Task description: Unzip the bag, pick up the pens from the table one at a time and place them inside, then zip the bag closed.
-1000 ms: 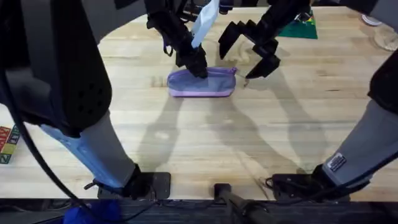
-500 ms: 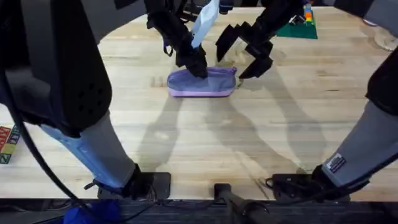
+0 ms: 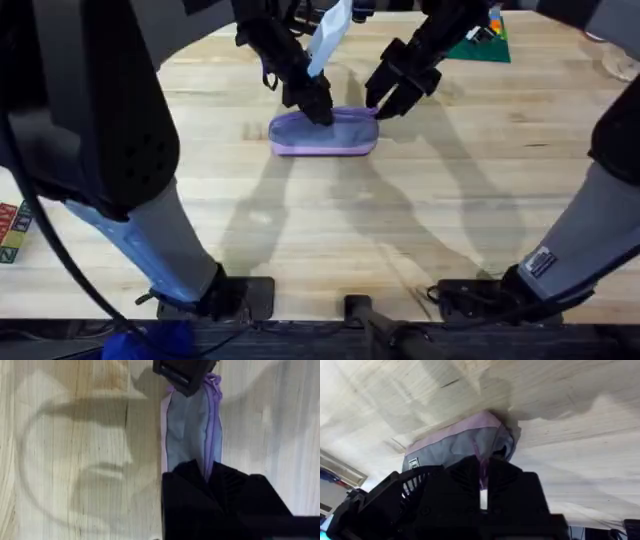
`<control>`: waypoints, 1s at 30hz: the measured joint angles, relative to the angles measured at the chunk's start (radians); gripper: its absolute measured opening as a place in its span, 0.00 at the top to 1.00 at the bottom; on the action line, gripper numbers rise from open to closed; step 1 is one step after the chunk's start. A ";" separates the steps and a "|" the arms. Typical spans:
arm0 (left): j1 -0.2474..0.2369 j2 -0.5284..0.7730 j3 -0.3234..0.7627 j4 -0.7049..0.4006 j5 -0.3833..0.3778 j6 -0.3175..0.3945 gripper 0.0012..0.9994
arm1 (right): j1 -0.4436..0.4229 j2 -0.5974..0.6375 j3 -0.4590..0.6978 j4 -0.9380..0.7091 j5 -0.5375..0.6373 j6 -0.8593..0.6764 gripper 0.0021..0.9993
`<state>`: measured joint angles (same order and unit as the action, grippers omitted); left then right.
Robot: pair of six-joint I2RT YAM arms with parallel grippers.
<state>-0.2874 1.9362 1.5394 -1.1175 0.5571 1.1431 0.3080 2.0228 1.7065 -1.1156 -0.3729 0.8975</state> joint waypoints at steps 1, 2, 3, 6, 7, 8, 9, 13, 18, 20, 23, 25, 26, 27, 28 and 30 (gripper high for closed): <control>0.000 0.000 0.000 0.000 0.000 0.000 0.96 | 0.000 0.000 0.000 0.000 0.001 0.000 0.94; 0.000 0.000 0.000 0.000 0.000 0.000 0.96 | -0.001 0.000 0.000 0.000 0.002 0.000 0.96; 0.000 0.000 0.000 0.000 0.000 0.000 0.96 | -0.001 0.000 0.000 0.000 0.002 0.000 0.97; 0.000 0.000 0.000 0.000 0.000 0.000 0.96 | -0.002 0.000 0.000 -0.003 0.002 0.000 0.97; 0.000 0.000 0.000 0.000 0.000 0.000 0.96 | -0.002 0.000 0.000 -0.004 0.002 0.000 0.97; 0.000 0.000 0.000 0.000 0.000 0.000 0.96 | -0.003 0.000 0.000 -0.006 0.002 -0.005 0.97; 0.000 0.000 0.000 0.000 0.000 0.000 0.96 | -0.005 0.000 0.000 -0.008 0.000 -0.009 0.97; 0.000 0.000 0.000 -0.001 0.000 0.000 0.96 | -0.013 0.000 0.000 -0.017 -0.011 -0.034 0.97; 0.000 0.000 0.000 -0.002 0.001 0.000 0.96 | -0.026 0.000 0.000 -0.029 -0.031 -0.076 0.97; 0.000 0.000 0.000 -0.002 0.003 0.000 0.96 | -0.032 0.000 0.000 -0.036 -0.038 -0.093 0.97; -0.003 0.000 0.000 0.000 0.009 0.000 0.96 | -0.045 0.000 0.000 -0.050 -0.047 -0.116 0.97; -0.005 0.000 0.000 0.001 0.013 0.000 0.96 | -0.056 0.000 0.000 -0.059 -0.054 -0.126 0.97; -0.006 0.000 0.000 0.002 0.015 0.000 0.96 | -0.061 0.000 0.000 -0.063 -0.058 -0.131 0.97; -0.007 0.000 0.000 0.004 0.018 0.000 0.96 | -0.068 0.000 0.000 -0.067 -0.062 -0.137 0.97; -0.008 0.000 0.000 0.006 0.019 0.000 0.96 | -0.074 0.000 0.000 -0.070 -0.066 -0.143 0.97; -0.009 0.000 0.000 0.008 0.019 0.000 0.96 | -0.086 0.000 0.000 -0.078 -0.072 -0.155 0.97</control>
<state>-0.2962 1.9362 1.5394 -1.1094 0.5758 1.1435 0.2224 2.0228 1.7061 -1.1940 -0.4447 0.7429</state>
